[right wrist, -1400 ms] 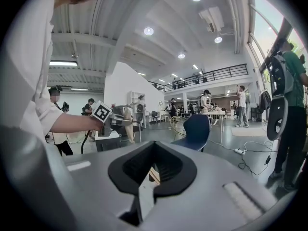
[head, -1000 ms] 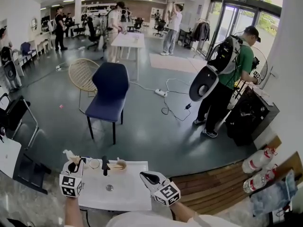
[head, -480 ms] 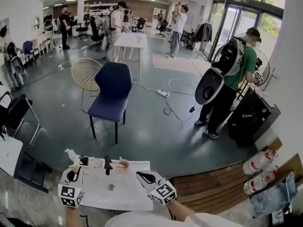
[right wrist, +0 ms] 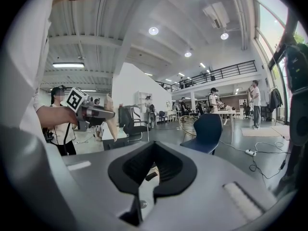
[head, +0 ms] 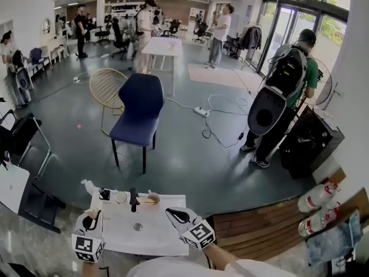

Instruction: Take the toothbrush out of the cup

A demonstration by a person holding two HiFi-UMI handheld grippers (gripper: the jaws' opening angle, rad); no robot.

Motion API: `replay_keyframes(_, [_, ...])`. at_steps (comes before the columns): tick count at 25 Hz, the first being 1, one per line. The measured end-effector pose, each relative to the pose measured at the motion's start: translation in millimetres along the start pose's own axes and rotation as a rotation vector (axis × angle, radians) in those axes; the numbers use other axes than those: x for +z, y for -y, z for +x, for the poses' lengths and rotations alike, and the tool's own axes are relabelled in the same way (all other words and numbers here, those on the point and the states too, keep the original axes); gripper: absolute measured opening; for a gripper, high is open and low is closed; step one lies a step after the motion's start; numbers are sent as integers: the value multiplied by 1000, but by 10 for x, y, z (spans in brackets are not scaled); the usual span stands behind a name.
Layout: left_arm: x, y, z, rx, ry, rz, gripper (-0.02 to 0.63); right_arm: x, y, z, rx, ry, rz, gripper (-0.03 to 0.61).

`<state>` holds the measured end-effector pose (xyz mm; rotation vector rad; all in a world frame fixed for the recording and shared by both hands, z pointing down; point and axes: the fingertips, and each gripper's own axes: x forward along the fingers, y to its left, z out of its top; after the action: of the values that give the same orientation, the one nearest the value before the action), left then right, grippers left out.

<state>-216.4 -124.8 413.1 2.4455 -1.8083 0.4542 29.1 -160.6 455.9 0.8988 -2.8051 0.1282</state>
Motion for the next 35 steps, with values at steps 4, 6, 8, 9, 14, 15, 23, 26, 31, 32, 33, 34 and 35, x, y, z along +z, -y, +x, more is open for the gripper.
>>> replay_keyframes(4, [-79, 97, -109, -4, -3, -12, 32, -100, -33, -63, -4, -14, 6, 5])
replay_keyframes(6, [-126, 127, -168, -1, 4, -10, 32, -162, -51, -89, -7, -15, -6, 5])
replay_keyframes(8, [-74, 135, -182, 0, 20, 7, 32, -144, -22, -74, -11, -7, -30, 5])
replay_keyframes(9, [-11, 129, -173, -1, 26, 21, 32, -93, 2, -42, -12, -3, -40, 5])
replay_keyframes(14, [18, 114, -183, 6, 4, 15, 32, -109, 57, 146, 3, -24, -58, 5])
replay_keyframes(15, [1, 116, -206, 12, 1, 7, 32, -159, 54, 176, 9, -34, -63, 5])
replay_keyframes(23, [-30, 131, -354, 51, -8, -13, 32, -463, 73, 539, 64, -91, -129, 5])
replay_keyframes(26, [-11, 167, -417, 63, -12, -14, 32, -568, 68, 648, 96, -112, -144, 5])
replay_keyframes(31, [25, 192, -515, 89, -24, -29, 32, -729, 65, 832, 130, -150, -164, 6])
replay_keyframes(32, [23, 183, -536, 96, -27, -32, 32, -760, 67, 872, 134, -155, -170, 8])
replay_keyframes(33, [16, 173, -558, 104, -31, -34, 32, -790, 70, 911, 136, -158, -174, 11])
replay_keyframes(34, [-3, 162, -581, 112, -33, -35, 32, -823, 72, 949, 140, -164, -180, 17])
replay_keyframes(35, [-34, 149, -605, 121, -35, -36, 32, -860, 68, 986, 147, -176, -186, 37])
